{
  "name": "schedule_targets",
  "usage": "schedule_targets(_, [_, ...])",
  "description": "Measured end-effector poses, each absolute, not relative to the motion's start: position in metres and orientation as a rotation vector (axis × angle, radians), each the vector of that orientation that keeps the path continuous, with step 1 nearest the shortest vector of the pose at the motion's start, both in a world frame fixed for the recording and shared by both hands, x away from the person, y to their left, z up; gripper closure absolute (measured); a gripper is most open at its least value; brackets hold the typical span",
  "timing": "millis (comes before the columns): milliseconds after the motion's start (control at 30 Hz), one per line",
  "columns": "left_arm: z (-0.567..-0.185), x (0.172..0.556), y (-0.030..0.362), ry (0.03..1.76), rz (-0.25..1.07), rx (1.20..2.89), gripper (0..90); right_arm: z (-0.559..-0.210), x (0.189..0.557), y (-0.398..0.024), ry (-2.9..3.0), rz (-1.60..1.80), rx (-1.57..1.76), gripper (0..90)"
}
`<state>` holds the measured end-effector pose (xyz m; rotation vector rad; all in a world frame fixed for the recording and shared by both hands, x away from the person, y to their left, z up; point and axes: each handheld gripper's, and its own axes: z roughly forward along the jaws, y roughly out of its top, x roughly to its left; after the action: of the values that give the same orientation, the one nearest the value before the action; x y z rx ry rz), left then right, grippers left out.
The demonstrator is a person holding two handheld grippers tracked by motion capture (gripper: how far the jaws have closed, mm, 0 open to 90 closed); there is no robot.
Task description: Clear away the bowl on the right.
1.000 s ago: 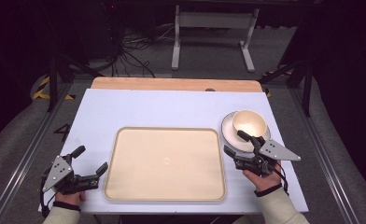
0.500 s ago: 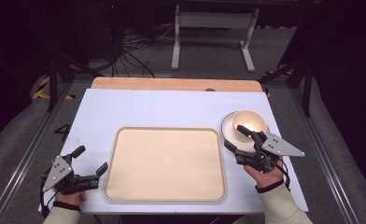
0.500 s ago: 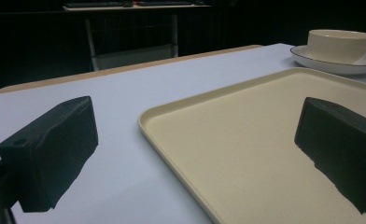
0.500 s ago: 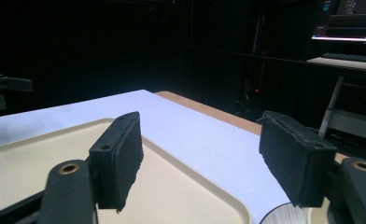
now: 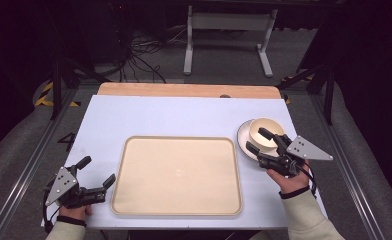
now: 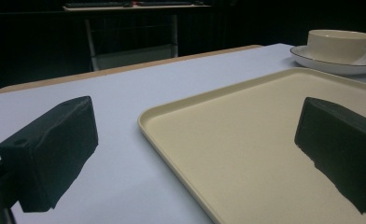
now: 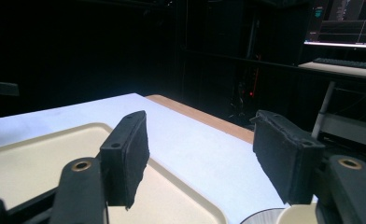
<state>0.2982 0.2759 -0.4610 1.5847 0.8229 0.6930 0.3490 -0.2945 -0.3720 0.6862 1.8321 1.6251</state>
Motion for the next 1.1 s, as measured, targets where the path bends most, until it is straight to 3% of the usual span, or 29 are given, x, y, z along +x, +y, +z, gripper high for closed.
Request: schedule_targets(1100, [-0.461, 0.298, 0.276, 0.826, 0.692, 1.586, 0.2, -0.368, 0.408, -0.352, 1.811, 1.480, 0.874, 37.6])
